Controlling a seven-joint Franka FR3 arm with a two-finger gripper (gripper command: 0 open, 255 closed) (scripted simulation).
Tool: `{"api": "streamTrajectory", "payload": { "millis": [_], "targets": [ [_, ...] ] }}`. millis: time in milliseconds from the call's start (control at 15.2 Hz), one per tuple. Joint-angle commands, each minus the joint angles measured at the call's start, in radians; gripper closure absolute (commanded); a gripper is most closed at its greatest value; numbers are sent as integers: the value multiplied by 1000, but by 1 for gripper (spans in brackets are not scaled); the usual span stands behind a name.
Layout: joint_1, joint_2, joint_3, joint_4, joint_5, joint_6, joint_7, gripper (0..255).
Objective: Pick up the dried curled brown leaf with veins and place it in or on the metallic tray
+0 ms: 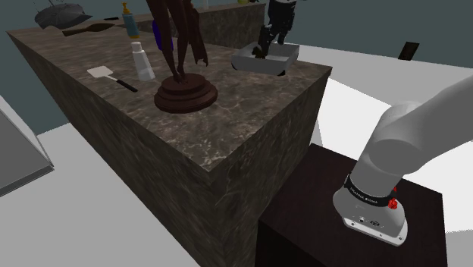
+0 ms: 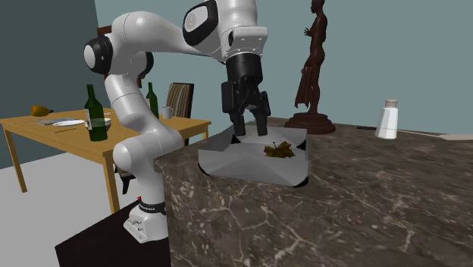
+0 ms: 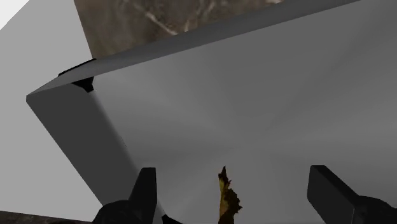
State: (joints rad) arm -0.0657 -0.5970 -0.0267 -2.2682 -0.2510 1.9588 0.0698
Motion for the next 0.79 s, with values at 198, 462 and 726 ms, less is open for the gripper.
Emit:
{"api": "streamTrajectory", "payload": {
  "millis": [198, 462, 726],
  "targets": [
    [7, -19, 23, 107, 15, -128, -6, 0],
    [7, -19, 23, 107, 15, -128, -6, 0],
    [7, -19, 23, 107, 15, -128, -6, 0]
  ]
}}
